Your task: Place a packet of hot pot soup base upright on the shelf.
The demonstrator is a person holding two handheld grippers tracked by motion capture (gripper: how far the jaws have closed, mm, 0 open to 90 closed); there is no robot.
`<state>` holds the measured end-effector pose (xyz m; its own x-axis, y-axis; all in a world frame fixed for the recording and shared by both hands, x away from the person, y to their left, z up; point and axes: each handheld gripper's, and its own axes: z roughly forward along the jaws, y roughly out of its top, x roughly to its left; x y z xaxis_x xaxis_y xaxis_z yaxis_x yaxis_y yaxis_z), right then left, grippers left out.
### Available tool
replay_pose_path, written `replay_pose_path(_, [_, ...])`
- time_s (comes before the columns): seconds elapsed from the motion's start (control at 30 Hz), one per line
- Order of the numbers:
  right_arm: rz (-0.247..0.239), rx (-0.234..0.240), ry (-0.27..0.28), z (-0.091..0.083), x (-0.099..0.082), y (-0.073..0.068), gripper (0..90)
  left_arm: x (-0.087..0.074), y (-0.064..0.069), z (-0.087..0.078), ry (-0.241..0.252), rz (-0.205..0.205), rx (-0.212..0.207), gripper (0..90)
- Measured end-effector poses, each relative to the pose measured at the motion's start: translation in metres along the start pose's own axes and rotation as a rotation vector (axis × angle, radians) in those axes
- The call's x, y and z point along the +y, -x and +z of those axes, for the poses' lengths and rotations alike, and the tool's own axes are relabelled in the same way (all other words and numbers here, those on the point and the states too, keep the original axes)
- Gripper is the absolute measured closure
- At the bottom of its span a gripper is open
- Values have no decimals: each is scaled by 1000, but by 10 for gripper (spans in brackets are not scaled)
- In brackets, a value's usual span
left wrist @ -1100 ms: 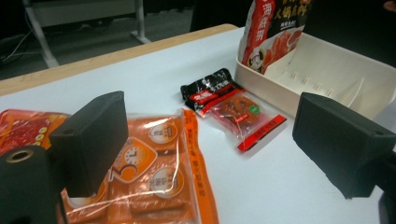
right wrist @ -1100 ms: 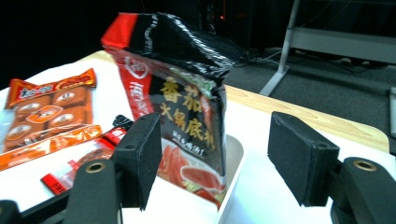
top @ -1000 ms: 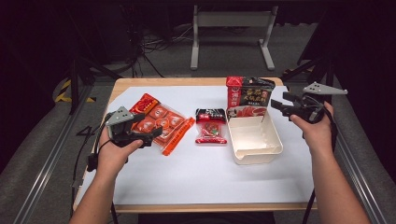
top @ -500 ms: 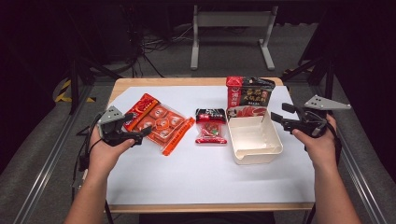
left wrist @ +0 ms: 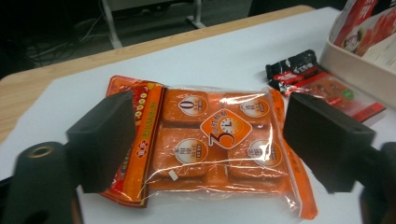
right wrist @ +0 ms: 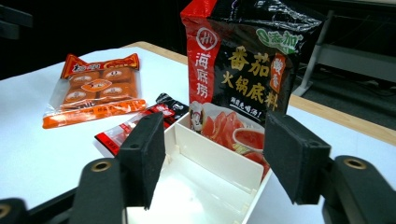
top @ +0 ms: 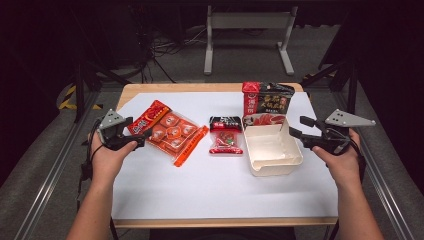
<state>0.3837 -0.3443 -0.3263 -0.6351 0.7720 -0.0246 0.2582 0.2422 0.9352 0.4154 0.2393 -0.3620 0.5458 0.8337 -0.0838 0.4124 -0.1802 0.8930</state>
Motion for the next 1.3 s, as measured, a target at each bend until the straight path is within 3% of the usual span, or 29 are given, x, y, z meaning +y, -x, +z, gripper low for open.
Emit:
replay_pose_path(0.13, [3, 2, 2, -1, -2, 0, 403, -1, -9, 1, 28, -5, 45, 259])
replay_pose_path(0.33, [7, -1, 6, -2, -3, 0, 402, -5, -31, 10, -6, -63, 88, 251])
replay_pose_path(0.6, [5, 0, 10, -2, -3, -2, 405, -10, -52, 29, -43, -100, 154, 100])
replay_pose_path(0.67, [2, 1, 9, -1, -4, -2, 405, -13, -57, 34, -72, -131, 148, 146])
replay_pose_path(0.7, [2, 1, 8, -1, -4, -2, 406, -15, -59, 36, -84, -165, 152, 171])
replay_pose_path(0.77, [3, 2, 8, -1, -4, -2, 407, -18, -63, 39, -76, -185, 160, 211])
replay_pose_path(1.07, [4, 6, 5, 2, -5, -1, 407, -26, -76, 52, -77, -199, 203, 232])
replay_pose_path(1.17, [4, 7, 4, 2, -6, -1, 407, -28, -80, 55, -101, -197, 210, 230])
replay_pose_path(1.23, [8, 8, 2, 3, -7, -1, 407, -31, -83, 57, -121, -193, 239, 237])
replay_pose_path(1.3, [10, 12, 4, 3, -7, -1, 407, -33, -87, 60, -111, -225, 232, 239])
